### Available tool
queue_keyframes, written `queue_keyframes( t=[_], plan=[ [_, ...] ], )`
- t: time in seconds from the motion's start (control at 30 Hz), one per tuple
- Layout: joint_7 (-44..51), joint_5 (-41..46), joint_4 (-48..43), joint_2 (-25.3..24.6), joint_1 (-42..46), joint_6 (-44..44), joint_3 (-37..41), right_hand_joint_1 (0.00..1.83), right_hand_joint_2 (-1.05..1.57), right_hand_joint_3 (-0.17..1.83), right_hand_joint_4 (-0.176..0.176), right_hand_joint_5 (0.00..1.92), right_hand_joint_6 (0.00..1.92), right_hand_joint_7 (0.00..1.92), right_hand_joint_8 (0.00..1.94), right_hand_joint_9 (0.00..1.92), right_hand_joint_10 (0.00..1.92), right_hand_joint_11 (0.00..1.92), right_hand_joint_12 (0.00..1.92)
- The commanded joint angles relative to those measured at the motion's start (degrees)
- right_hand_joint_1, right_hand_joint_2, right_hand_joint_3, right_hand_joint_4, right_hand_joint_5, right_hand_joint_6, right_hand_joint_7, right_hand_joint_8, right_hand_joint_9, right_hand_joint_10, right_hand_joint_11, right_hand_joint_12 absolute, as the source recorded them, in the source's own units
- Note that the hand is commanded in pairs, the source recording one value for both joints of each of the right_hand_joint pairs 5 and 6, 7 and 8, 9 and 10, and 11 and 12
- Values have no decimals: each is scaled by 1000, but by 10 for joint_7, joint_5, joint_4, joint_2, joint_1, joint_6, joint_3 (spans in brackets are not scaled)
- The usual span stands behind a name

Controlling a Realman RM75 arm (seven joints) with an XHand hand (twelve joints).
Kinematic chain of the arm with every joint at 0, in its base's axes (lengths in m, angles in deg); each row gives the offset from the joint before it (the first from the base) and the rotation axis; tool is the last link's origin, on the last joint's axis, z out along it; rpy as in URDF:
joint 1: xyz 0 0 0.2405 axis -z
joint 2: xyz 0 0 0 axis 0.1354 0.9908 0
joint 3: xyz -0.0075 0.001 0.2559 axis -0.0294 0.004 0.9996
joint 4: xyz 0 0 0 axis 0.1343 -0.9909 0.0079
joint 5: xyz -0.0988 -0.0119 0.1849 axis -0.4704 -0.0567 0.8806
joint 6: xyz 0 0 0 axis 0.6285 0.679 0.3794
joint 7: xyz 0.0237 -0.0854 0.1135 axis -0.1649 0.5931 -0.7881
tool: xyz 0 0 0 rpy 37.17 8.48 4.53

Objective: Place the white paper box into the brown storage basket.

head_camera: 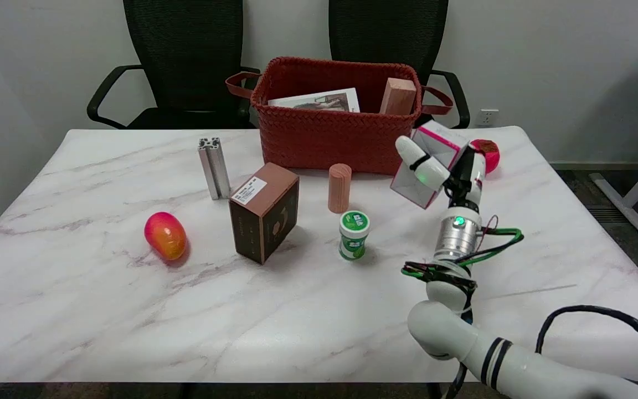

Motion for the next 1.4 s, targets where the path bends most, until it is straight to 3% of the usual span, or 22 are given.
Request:
queue_keyframes(
  t=[0.03, 0.37, 0.77, 1.13, 1.4],
  plan=[
    [69, -68, -55, 28, -87, -75, 14, 1162, 790, 408, 0, 1461, 1461, 1559, 1559, 1421, 1421, 1306, 1306],
    [119, -102, -13, 27, -170, -158, 35, 1144, 741, 487, 0, 1452, 1452, 1561, 1561, 1408, 1408, 1277, 1277],
    [119, -155, 172, -13, -307, -233, 27, 1178, 577, 584, 0, 1323, 1323, 1504, 1504, 1335, 1335, 1195, 1195],
    [114, -274, 381, -72, -437, -317, 24, 1137, 553, 619, 0, 1320, 1320, 1455, 1455, 1258, 1258, 1040, 1040],
    [125, -331, 488, -107, -507, -370, 21, 1105, 534, 549, 0, 1286, 1286, 1419, 1419, 1204, 1204, 930, 930]
  ],
)
